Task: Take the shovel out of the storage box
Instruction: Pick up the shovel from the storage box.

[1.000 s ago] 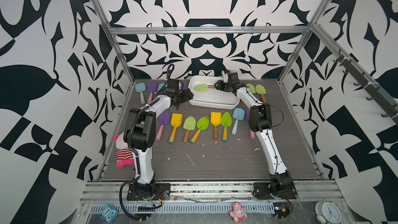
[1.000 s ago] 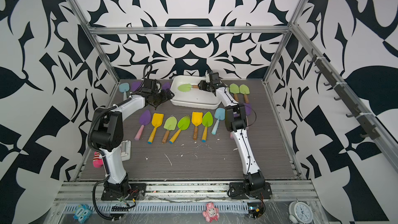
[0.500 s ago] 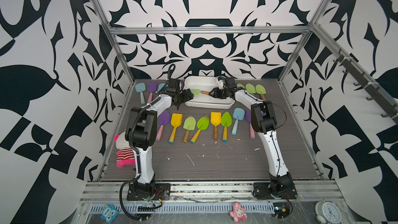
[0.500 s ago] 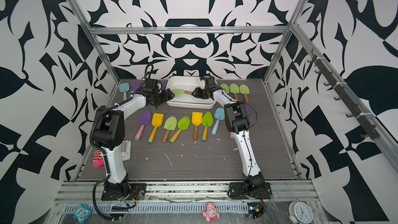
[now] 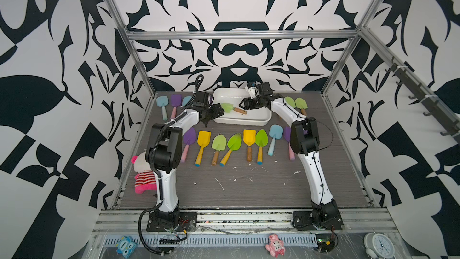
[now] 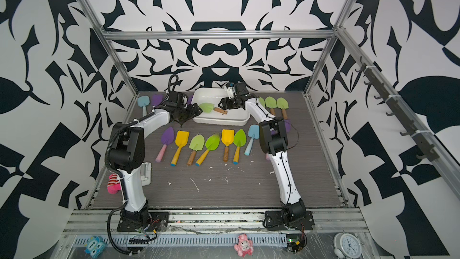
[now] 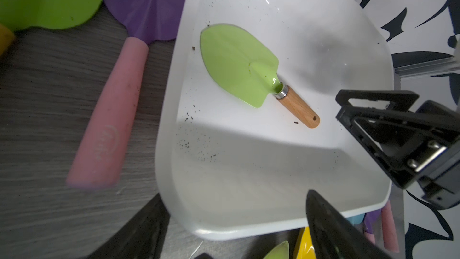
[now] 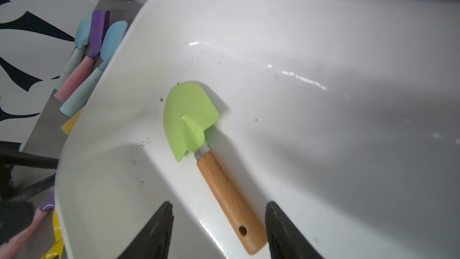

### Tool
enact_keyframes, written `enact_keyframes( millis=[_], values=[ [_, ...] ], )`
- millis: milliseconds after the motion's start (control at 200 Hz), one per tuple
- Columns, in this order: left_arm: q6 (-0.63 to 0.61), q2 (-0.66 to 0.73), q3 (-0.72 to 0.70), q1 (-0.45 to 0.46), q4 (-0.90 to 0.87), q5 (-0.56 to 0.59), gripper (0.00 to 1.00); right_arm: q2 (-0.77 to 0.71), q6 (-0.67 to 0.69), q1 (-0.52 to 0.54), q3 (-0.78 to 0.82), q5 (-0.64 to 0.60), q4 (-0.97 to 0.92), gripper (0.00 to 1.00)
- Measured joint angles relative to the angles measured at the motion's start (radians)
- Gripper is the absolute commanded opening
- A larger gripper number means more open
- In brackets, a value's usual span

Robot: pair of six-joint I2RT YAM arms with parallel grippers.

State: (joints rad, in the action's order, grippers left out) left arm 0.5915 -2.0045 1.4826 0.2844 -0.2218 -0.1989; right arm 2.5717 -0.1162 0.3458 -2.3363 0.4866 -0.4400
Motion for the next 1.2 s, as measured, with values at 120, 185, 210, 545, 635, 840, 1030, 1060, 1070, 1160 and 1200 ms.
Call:
enact_keyframes(
  millis=[120,185,210,545,635,840,1030,1060,1070,1160,1200],
  values=[
    [0.000,0.000,0.000,0.002,-0.001,0.000,0.89,0.094,0.090,0.010,-0.138,0.004,-0.071,0.66],
    [0.000,0.002,0.000,0.002,-0.004,0.001,0.89,0.127,0.130,0.019,-0.163,0.005,-0.097,0.66],
    [0.000,0.005,0.000,0.002,-0.007,0.001,0.89,0.134,0.145,0.022,-0.164,0.005,-0.107,0.66],
    [0.008,0.097,0.031,0.002,-0.052,0.021,0.89,0.154,0.326,0.063,-0.193,-0.082,-0.190,0.29],
    [0.008,0.123,0.055,0.002,-0.052,0.025,0.89,0.154,0.372,0.074,-0.194,-0.120,-0.189,0.20],
    [0.027,0.166,0.082,0.003,-0.052,0.027,0.89,0.099,0.404,0.087,-0.100,-0.223,-0.117,0.00],
    [0.099,0.182,0.082,0.004,-0.031,0.024,0.92,-0.104,0.375,0.090,0.203,-0.306,0.017,0.00],
    [0.116,0.184,0.082,0.004,-0.020,0.021,0.92,-0.137,0.367,0.088,0.236,-0.310,0.033,0.00],
    [0.122,0.184,0.082,0.004,-0.014,0.020,0.92,-0.150,0.364,0.087,0.247,-0.311,0.039,0.00],
    [0.179,0.185,0.084,0.004,0.032,0.007,0.93,-0.255,0.343,0.079,0.319,-0.313,0.080,0.00],
    [0.207,0.184,0.085,0.004,0.055,-0.004,0.94,-0.304,0.334,0.077,0.346,-0.312,0.094,0.00]
  ],
)
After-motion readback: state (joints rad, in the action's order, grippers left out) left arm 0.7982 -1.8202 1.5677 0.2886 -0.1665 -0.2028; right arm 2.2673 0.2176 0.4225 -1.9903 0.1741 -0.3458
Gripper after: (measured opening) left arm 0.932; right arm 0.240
